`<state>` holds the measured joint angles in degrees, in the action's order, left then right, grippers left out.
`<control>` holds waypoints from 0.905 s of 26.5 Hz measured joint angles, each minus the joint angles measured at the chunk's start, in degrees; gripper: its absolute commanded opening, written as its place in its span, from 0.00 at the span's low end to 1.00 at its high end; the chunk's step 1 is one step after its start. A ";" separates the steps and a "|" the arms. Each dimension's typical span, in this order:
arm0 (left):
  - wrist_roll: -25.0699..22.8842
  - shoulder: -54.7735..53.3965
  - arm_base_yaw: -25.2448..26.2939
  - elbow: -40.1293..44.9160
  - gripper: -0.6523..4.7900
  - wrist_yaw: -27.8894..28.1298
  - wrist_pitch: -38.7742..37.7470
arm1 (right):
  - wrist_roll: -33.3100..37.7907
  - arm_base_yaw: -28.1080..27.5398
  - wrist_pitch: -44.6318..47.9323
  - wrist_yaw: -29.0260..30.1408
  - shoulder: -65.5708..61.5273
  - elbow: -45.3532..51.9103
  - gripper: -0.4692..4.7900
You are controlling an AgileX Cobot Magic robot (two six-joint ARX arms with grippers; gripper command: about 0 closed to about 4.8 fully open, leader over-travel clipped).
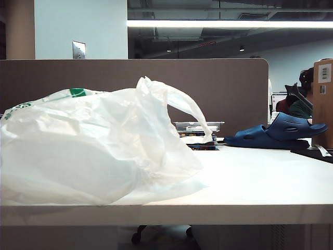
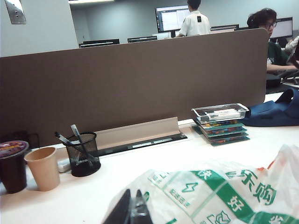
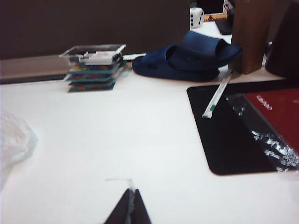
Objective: Put the power bank into the bag.
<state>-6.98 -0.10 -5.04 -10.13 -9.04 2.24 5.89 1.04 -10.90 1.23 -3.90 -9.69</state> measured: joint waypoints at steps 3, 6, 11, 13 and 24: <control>1.09 -0.02 0.00 3.13 0.11 0.07 2.86 | 0.00 0.00 0.04 0.00 0.83 2.12 0.08; 1.42 -0.02 0.00 4.74 0.11 0.17 4.63 | -0.46 0.00 0.85 0.00 1.27 3.15 0.08; 1.49 0.00 0.00 6.67 0.11 1.03 7.30 | -2.82 0.00 2.14 -0.04 1.49 3.91 0.08; 1.46 0.00 0.00 7.67 0.11 1.36 8.31 | -3.69 0.00 3.45 -0.04 1.49 4.50 0.08; 1.49 -0.02 0.00 9.88 0.11 1.33 10.82 | -4.76 0.00 7.72 -0.07 1.92 8.79 0.08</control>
<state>-5.50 -0.12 -5.04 -0.25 -7.70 13.06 1.13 1.04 -3.18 1.17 -1.98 -0.91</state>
